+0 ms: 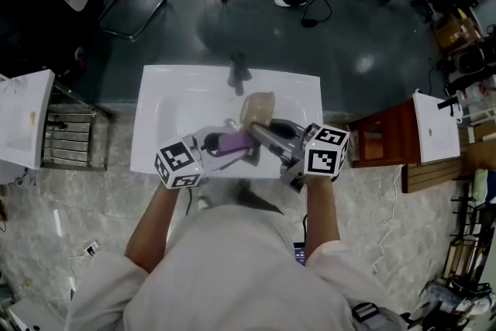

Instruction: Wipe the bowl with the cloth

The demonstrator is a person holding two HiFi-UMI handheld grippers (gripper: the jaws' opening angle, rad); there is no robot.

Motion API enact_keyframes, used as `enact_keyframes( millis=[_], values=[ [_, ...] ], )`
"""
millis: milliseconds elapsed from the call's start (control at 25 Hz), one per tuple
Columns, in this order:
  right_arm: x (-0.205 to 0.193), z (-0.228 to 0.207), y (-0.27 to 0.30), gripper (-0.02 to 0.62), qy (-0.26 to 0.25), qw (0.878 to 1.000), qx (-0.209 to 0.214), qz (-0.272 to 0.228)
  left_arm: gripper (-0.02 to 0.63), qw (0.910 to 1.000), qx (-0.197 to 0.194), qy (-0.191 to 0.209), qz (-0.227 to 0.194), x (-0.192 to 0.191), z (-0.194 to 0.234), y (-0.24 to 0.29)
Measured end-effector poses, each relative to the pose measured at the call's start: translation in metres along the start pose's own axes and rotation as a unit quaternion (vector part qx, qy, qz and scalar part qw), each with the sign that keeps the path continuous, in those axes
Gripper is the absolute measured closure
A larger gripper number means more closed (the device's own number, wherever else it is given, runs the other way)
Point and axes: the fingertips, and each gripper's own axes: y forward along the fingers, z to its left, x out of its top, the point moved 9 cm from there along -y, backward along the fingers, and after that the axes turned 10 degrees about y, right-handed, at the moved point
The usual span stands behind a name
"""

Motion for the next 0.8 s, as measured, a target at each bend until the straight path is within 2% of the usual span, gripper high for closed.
enact_keyframes(
  millis=[280, 600, 800],
  values=[
    [-0.008, -0.008, -0.001, 0.583, -0.014, 0.998, -0.054, 0.038, 0.488, 0.9999, -0.001, 0.013, -0.009, 0.01, -0.003, -0.001],
    [-0.017, -0.022, -0.001, 0.583, 0.0, 0.995, -0.078, 0.059, 0.488, 0.9997, 0.006, 0.02, -0.009, 0.013, -0.001, -0.005],
    [-0.024, -0.026, 0.001, 0.583, 0.008, 0.994, -0.077, 0.073, 0.488, 0.9995, 0.01, 0.026, -0.016, 0.019, 0.003, -0.007]
  ],
)
